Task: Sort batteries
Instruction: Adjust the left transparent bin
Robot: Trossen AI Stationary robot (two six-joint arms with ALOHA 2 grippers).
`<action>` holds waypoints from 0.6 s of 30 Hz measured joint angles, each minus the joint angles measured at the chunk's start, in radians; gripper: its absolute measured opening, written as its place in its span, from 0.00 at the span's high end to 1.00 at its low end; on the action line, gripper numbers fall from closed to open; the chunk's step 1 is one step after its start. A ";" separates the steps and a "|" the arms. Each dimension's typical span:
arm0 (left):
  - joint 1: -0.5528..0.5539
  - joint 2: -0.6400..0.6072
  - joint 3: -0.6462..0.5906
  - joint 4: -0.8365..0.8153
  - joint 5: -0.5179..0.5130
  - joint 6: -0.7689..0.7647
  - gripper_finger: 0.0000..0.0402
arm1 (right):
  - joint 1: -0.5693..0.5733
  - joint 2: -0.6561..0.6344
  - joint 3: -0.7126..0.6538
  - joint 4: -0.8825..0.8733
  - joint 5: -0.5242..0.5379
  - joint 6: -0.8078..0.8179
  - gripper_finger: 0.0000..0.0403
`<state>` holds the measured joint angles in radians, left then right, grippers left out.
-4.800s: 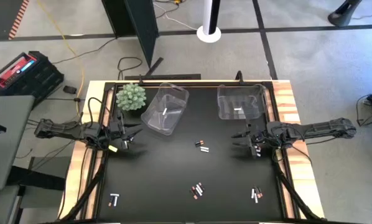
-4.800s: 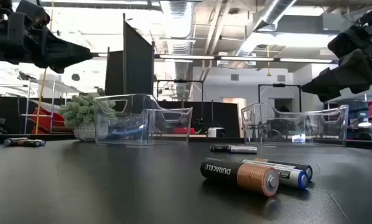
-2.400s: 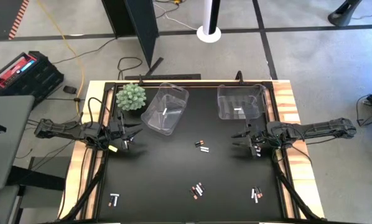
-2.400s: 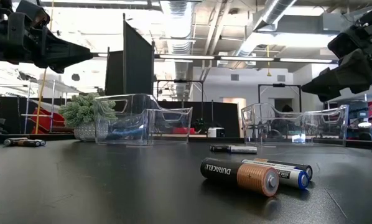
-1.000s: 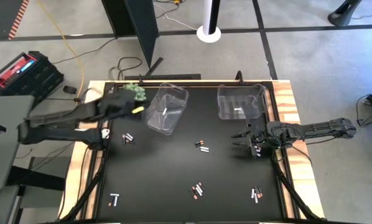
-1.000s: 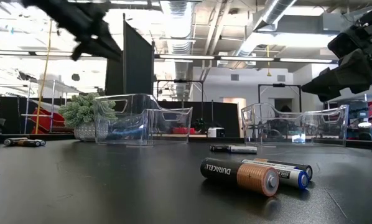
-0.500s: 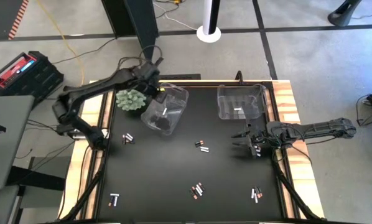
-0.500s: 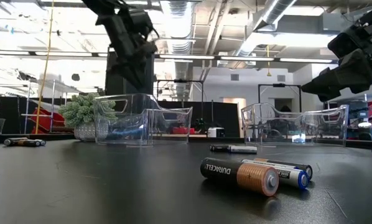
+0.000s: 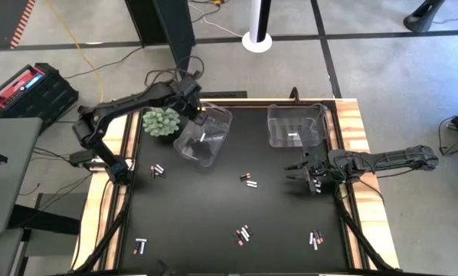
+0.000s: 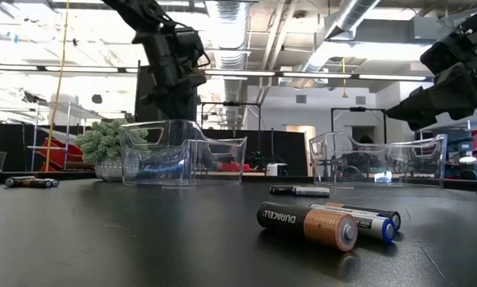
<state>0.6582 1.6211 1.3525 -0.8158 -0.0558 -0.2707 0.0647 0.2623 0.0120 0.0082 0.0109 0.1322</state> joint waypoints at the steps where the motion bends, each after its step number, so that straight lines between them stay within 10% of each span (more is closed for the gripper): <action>1: 0.007 0.000 0.000 -0.001 -0.003 0.000 0.78 | 0.000 0.000 0.000 0.000 0.000 0.000 0.59; 18: 0.043 0.000 -0.027 -0.004 -0.082 0.013 0.68 | 0.000 0.000 0.000 0.000 0.000 0.000 0.59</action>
<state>0.7016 1.6213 1.3258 -0.8193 -0.1381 -0.2578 0.0648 0.2623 0.0120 0.0080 0.0109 0.1324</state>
